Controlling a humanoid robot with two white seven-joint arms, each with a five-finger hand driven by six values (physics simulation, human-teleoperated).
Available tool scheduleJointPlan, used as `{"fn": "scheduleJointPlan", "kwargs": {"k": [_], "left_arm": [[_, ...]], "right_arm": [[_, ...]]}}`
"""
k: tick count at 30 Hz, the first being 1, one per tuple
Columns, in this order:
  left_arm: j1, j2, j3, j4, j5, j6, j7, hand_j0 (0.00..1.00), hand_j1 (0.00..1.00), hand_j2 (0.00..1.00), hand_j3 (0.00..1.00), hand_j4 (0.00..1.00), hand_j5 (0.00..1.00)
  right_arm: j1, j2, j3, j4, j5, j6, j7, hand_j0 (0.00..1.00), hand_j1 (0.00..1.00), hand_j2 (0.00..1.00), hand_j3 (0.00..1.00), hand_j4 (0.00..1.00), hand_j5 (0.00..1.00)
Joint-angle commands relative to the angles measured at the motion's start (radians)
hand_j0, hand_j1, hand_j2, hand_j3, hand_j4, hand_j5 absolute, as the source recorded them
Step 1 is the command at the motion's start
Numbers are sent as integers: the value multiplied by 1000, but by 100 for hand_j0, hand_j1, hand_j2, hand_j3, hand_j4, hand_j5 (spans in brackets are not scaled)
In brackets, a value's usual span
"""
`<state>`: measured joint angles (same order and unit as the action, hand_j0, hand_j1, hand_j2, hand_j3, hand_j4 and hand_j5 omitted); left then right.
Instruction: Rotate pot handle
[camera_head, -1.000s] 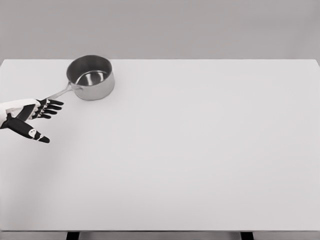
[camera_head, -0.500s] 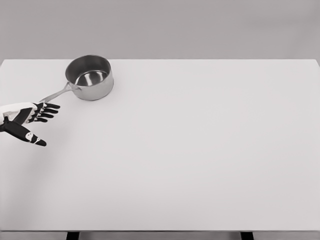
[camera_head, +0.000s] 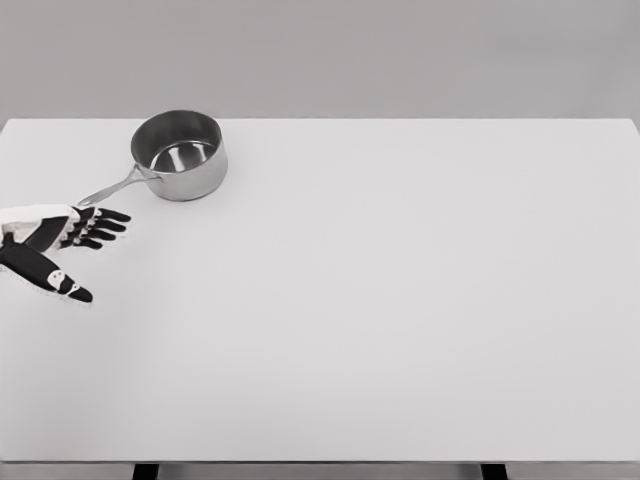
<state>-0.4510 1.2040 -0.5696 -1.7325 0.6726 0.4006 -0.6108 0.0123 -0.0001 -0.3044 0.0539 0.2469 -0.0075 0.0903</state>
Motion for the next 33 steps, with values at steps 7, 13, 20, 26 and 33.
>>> {"fn": "scheduleJointPlan", "kwargs": {"k": [7, 13, 20, 26, 33], "left_arm": [[-21, -26, -3, -29, 1, 86, 0, 100, 100, 100, 100, 100, 100], [-57, -79, -6, -15, -38, 86, 0, 100, 100, 100, 100, 100, 100], [-68, -119, -10, 36, -71, 86, 0, 100, 100, 100, 100, 100, 100], [-78, -149, -10, 65, -88, 83, 0, 100, 100, 100, 100, 100, 100], [-81, -176, -12, 122, -125, 75, 0, 100, 100, 100, 100, 100, 100]], "right_arm": [[0, 0, 1, 0, 0, 0, 0, 100, 100, 100, 100, 100, 100], [0, 0, -1, 0, 0, 1, 0, 100, 100, 100, 100, 100, 100], [0, 0, 1, 0, 0, 0, 0, 100, 100, 100, 100, 100, 100], [0, 0, 1, 0, 0, 0, 0, 100, 100, 100, 100, 100, 100], [0, 0, 1, 0, 0, 0, 0, 100, 100, 100, 100, 100, 100]]}}
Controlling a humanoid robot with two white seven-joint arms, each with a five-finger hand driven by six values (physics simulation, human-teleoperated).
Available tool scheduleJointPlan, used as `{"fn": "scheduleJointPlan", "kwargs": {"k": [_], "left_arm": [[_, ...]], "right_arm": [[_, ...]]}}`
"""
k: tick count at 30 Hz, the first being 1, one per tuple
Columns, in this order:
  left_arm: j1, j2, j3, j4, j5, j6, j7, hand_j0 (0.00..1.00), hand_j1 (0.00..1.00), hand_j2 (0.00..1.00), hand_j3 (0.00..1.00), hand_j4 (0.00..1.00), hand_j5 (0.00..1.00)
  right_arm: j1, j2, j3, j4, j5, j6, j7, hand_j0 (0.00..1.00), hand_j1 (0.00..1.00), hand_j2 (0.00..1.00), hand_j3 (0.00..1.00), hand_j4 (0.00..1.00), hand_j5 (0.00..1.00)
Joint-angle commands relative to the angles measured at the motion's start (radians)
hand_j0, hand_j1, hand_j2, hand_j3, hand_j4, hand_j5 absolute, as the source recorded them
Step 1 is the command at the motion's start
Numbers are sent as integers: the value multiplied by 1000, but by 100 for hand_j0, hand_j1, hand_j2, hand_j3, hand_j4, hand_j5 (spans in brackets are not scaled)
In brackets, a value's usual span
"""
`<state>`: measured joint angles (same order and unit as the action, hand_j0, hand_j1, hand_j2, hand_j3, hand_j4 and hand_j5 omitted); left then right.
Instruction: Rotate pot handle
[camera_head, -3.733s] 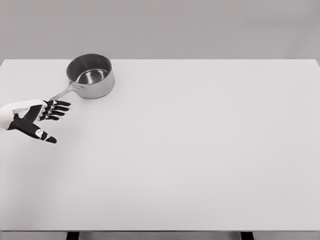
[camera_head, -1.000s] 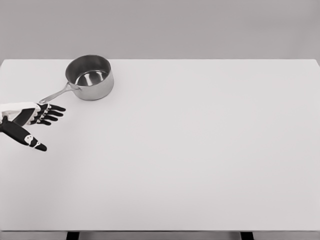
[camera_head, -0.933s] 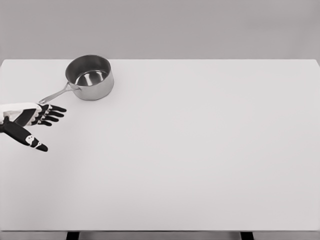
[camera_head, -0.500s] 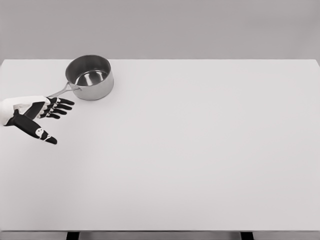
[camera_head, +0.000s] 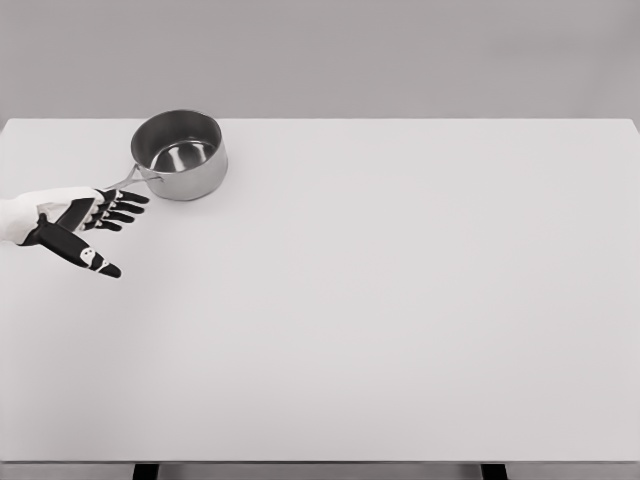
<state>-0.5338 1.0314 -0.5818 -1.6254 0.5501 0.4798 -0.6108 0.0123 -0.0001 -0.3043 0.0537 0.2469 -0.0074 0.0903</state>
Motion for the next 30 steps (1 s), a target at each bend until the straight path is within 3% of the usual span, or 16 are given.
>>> {"fn": "scheduleJointPlan", "kwargs": {"k": [1, 30], "left_arm": [[2, -4, -7, 16, -4, -4, 0, 100, 100, 100, 100, 100, 100], [-26, -51, -9, 137, -133, -26, 0, 100, 100, 100, 100, 100, 100]], "right_arm": [[0, 0, -1, 0, 0, 0, 0, 100, 100, 100, 100, 100, 100], [0, 0, -1, 0, 0, 0, 0, 100, 100, 100, 100, 100, 100]]}}
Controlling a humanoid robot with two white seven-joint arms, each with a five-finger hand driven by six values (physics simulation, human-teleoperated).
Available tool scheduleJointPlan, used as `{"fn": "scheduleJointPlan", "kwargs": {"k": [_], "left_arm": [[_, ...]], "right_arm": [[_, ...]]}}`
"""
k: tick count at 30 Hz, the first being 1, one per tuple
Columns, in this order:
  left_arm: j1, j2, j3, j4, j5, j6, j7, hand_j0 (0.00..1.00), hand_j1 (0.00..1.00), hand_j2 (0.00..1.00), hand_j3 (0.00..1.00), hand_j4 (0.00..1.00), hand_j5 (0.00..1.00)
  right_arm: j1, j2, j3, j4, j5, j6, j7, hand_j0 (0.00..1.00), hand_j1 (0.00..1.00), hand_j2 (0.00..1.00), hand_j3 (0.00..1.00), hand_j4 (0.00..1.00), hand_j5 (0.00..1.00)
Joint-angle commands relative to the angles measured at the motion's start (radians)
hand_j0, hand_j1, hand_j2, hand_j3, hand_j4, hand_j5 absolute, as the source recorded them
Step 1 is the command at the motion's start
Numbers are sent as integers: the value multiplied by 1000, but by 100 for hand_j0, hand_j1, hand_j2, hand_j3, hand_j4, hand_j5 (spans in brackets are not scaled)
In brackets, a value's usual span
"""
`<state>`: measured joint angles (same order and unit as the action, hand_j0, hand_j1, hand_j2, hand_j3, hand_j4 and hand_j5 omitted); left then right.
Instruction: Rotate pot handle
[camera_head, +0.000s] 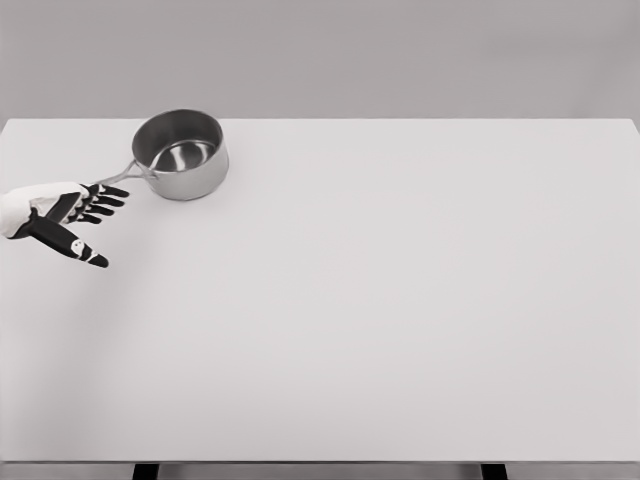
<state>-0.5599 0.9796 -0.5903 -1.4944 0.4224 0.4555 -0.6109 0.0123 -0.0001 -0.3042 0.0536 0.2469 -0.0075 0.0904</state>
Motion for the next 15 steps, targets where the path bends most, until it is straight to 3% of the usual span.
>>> {"fn": "scheduleJointPlan", "kwargs": {"k": [1, 15], "left_arm": [[0, 1, 0, 6, -7, -3, 0, 100, 100, 100, 100, 100, 100], [-32, -30, 0, 68, -74, -11, 0, 100, 100, 100, 100, 100, 100]], "right_arm": [[0, 0, -1, 0, 0, 1, 0, 100, 100, 100, 100, 100, 100], [0, 0, -1, 0, 0, 1, 0, 100, 100, 100, 100, 100, 100]]}}
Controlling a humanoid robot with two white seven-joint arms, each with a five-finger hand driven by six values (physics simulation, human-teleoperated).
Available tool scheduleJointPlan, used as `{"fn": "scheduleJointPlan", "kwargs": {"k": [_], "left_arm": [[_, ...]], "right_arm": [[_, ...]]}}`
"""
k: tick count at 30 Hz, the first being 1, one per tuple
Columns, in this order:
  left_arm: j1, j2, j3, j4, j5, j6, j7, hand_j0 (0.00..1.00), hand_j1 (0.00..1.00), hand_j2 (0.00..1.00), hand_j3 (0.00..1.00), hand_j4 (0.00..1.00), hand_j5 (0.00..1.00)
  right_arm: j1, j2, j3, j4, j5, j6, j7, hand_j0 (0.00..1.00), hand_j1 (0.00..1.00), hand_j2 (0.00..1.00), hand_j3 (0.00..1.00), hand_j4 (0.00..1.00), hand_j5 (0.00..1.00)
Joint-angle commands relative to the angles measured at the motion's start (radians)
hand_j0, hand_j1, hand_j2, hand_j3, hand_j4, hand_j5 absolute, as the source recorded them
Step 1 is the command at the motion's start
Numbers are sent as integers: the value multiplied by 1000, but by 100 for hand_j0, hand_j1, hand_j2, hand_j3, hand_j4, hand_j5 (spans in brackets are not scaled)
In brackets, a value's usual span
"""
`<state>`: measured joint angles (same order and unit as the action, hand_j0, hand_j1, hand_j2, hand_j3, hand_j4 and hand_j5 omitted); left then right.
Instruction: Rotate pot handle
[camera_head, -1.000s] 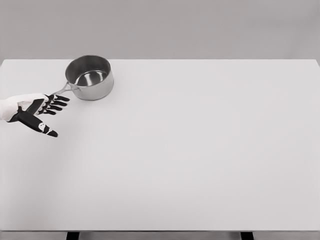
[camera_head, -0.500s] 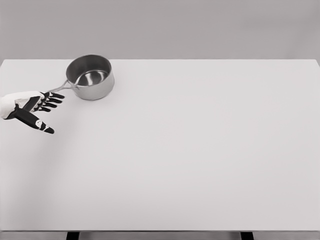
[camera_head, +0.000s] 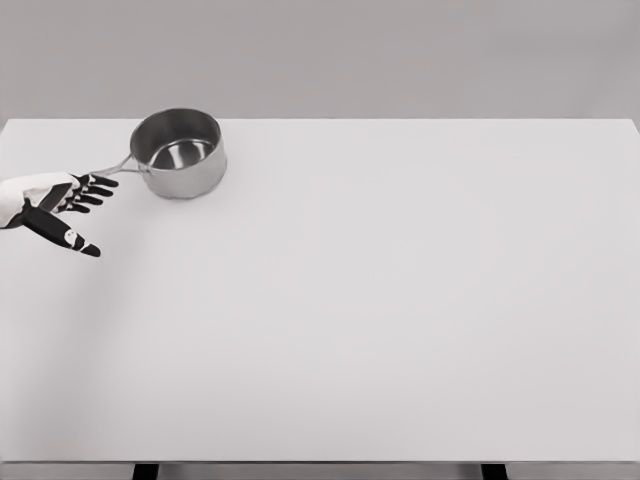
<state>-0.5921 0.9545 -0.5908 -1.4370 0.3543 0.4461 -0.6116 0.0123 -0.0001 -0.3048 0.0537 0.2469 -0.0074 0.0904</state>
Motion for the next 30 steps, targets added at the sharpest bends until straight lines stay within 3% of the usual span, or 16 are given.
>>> {"fn": "scheduleJointPlan", "kwargs": {"k": [1, 11, 25, 30], "left_arm": [[0, -6, 0, 12, -6, -1, 1, 100, 100, 100, 100, 100, 100], [-8, -25, 0, 40, -41, -15, 1, 100, 100, 100, 100, 100, 100], [2, -8, 3, -10, -35, -26, 1, 100, 100, 100, 100, 100, 100], [2, -8, -1, 27, -43, -26, 1, 100, 100, 100, 100, 100, 100]], "right_arm": [[0, 0, 0, 0, 0, 0, 0, 100, 100, 100, 100, 100, 100], [0, 0, 1, 0, 0, 0, 0, 100, 100, 100, 100, 100, 100], [0, 0, 0, 0, 0, 0, 0, 100, 100, 100, 100, 100, 100], [0, 0, 1, 0, 0, 0, 0, 100, 100, 100, 100, 100, 100]]}}
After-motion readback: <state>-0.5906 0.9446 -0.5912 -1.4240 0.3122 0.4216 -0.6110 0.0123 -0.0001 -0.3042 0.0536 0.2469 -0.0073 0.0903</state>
